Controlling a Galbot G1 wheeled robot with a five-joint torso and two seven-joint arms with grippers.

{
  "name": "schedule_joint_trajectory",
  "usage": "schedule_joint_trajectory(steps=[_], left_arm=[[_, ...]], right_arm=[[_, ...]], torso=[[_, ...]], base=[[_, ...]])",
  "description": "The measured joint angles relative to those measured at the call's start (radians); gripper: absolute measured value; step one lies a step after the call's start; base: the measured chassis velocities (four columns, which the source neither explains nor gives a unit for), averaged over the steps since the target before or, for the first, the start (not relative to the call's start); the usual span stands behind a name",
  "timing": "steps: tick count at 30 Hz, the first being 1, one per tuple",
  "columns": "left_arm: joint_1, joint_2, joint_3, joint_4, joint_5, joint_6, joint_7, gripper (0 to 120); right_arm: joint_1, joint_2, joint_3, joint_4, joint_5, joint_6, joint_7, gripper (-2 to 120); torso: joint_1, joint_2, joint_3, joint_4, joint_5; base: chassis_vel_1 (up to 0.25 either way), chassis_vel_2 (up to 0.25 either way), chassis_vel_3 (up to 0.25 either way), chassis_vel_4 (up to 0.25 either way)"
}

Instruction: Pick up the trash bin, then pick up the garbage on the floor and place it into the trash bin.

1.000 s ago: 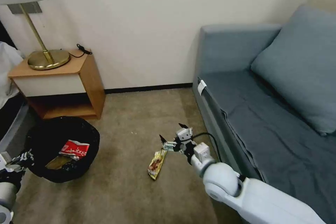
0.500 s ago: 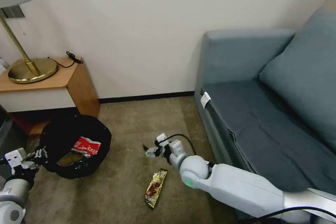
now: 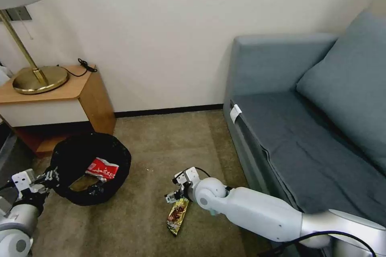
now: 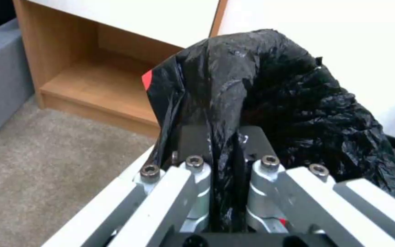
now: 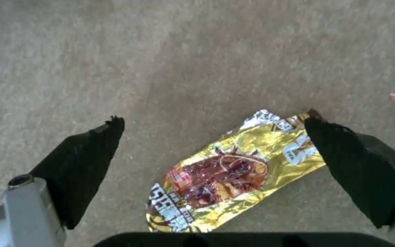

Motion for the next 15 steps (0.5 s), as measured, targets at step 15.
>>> schedule_joint_trajectory(steps=[15], left_arm=[[-0.016,-0.004,0.011,0.022,0.015,-0.005,0.002,5]], right_arm=[[-0.019,0.006,0.07,-0.146,-0.038,-0.04,-0.053,100]], torso=[[0.0,0.0,0.0,-0.0003,0.0001]], base=[[0.0,0.0,0.0,0.0]])
